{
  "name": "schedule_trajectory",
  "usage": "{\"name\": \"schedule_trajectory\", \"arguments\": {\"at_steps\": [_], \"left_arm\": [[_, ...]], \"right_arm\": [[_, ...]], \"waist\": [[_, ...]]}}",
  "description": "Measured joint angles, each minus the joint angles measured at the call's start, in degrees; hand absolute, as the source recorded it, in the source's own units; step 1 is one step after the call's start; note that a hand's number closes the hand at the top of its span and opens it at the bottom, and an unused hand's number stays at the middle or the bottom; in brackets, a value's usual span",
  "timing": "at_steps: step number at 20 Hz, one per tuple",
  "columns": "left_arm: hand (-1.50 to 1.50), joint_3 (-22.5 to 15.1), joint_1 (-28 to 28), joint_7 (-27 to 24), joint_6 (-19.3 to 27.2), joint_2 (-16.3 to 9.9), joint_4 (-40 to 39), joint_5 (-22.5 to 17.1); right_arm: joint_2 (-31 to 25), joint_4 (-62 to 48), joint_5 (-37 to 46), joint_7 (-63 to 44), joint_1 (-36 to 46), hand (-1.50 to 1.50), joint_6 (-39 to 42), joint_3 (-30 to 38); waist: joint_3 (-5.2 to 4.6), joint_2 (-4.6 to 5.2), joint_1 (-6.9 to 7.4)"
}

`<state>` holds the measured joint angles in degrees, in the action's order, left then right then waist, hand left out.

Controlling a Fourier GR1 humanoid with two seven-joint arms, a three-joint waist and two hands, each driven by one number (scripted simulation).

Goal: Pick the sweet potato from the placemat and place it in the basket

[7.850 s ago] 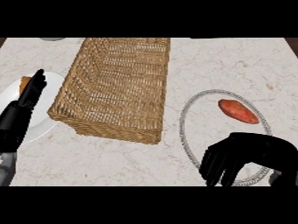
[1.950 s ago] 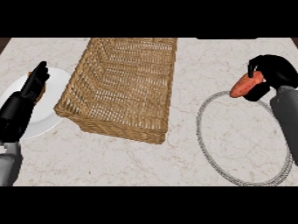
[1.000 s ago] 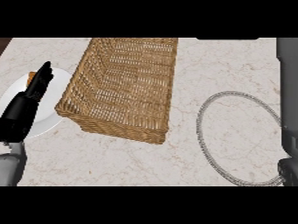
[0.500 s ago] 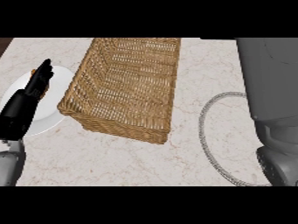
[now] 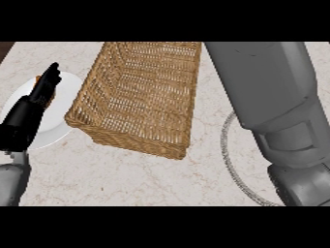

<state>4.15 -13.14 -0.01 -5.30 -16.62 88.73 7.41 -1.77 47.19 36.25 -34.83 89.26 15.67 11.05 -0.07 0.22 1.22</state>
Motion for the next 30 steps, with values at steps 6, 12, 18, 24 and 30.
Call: {"name": "schedule_trajectory", "arguments": {"at_steps": [6, 12, 18, 24, 30], "left_arm": [[0.00, 0.1, 0.1, 0.3, 0.1, 0.4, 0.0, 0.3], [0.00, 0.1, 1.5, -0.2, 0.1, 0.7, 0.9, 0.5], [0.00, 0.4, 1.8, -0.5, -0.3, 0.7, 1.1, 0.8], [0.00, 0.4, 1.6, 0.2, -0.4, 0.9, 1.6, 1.1], [0.00, 0.2, 0.7, 0.9, -0.1, 1.5, 1.5, 1.2]], "right_arm": [[-0.1, -5.2, 3.3, -2.8, 1.7, 1.50, 2.9, -3.8], [-2.5, -9.1, 7.2, -0.7, 2.4, 1.50, 7.4, -8.4], [-1.3, -10.7, 5.6, 0.8, 1.2, -1.50, 9.9, -7.6], [-0.5, -10.4, 3.0, 1.4, 1.3, -1.50, 7.3, -4.6], [0.6, -7.7, -0.5, 0.7, 0.5, -1.50, -5.9, 2.2]], "waist": [[0.00, -0.06, -0.21], [0.01, -0.03, -0.13], [0.03, -0.08, -0.33], [0.04, -0.04, -0.23], [0.05, -0.01, -0.20]]}}
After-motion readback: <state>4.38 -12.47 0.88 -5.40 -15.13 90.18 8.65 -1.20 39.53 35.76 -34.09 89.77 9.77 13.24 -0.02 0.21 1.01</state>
